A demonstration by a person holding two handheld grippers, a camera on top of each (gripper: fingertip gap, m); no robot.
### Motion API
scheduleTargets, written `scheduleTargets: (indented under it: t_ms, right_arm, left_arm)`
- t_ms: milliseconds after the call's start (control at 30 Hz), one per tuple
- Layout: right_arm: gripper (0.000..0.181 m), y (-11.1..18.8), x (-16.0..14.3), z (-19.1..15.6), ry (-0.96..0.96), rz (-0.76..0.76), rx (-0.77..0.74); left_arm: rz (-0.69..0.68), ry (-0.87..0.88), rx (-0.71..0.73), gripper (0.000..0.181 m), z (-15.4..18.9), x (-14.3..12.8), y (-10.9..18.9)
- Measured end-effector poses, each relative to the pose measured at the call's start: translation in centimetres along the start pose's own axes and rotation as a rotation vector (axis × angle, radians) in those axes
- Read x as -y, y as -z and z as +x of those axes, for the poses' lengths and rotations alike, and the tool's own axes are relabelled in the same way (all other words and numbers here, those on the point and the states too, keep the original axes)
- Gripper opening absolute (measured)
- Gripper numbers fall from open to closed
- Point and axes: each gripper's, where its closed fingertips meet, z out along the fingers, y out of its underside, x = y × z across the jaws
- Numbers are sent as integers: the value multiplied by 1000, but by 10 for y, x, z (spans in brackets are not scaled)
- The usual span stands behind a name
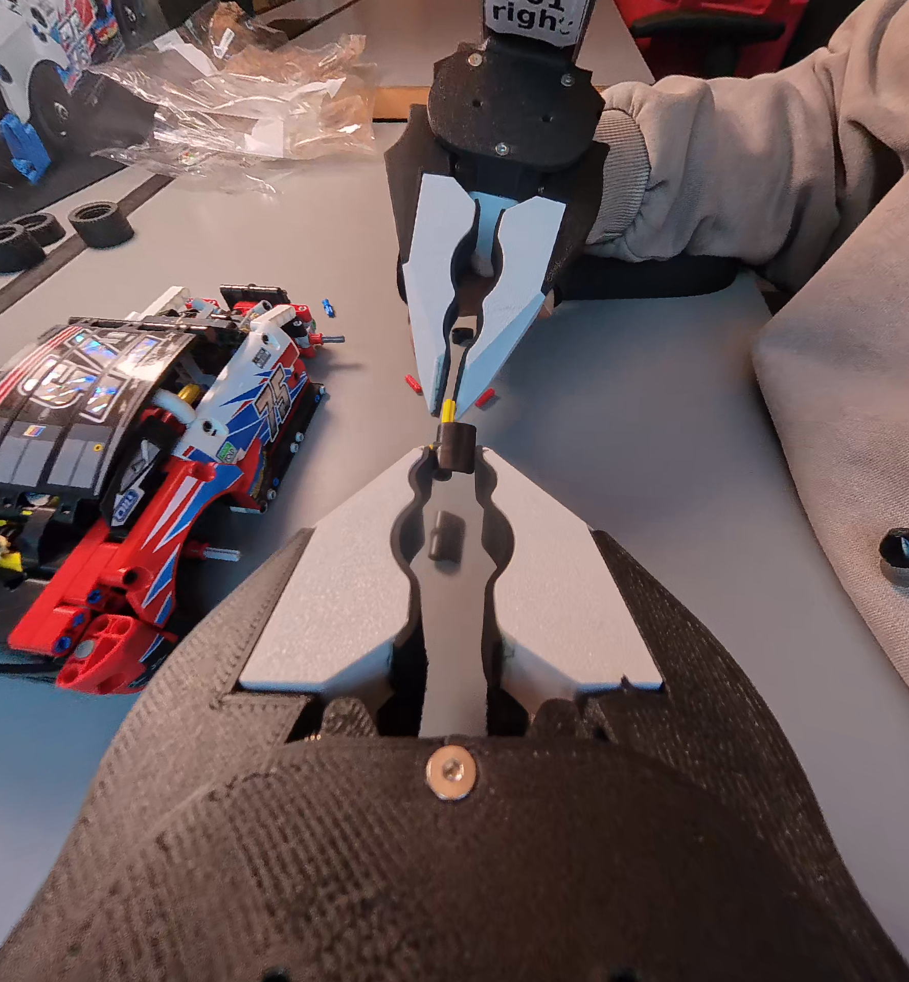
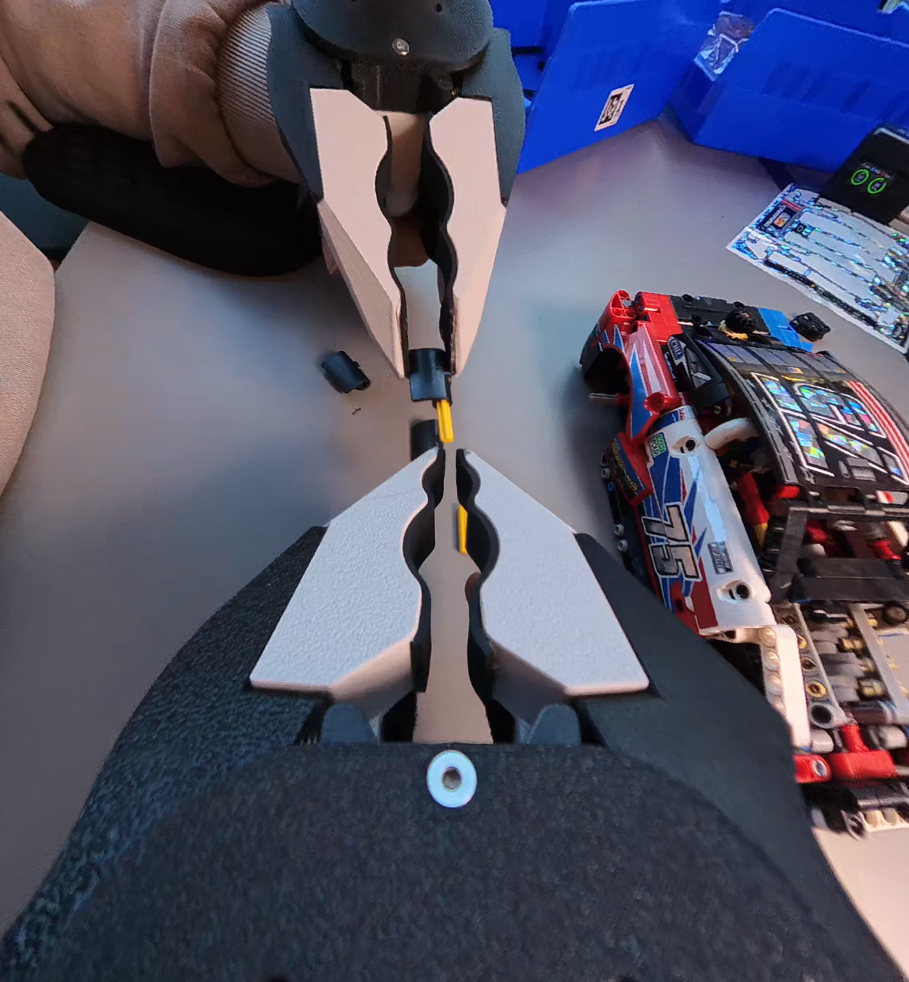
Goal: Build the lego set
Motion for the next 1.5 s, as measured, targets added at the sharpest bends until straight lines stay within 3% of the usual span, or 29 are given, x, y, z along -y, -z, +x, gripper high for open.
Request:
scheduleTargets:
  t_ms: [167, 300, 633, 767, 933, 1167, 1300, 1400, 1500]
  right_arm:
    - [13, 19, -6, 21, -72, -6, -53]
    - [13, 33, -24, 31, -77, -98, -80]
    - [8, 101, -74, 75, -181, -258, -264]
    - [6, 108, -86, 59, -238, -284, -169]
    - [8, 96, -102, 43, -206, -393, -109]
    - [12, 82, -103, 41, -162, -424, -106]
    - [0, 79, -101, 40, -145, -432, -107]
    - [0, 73, -75, 32, -184, -273, -49]
    - [0, 67, -27, 18, -265, -13, 68]
  left_arm:
    - [33, 13, 95, 14, -22, 5, 17]
    - [30, 27, 164, 14, -38, 2, 27]
    - [17, 39, 137, 14, -34, -1, 24]
    - [21, 49, 125, 14, -31, -2, 22]
    - [23, 66, 92, 14, -25, -1, 15]
    - [11, 57, 71, 13, -18, -1, 10]
    - [3, 55, 60, 13, -15, -2, 8]
    - [8, 50, 55, 14, -13, -1, 5]
    - [12, 40, 37, 14, -7, 1, 1]
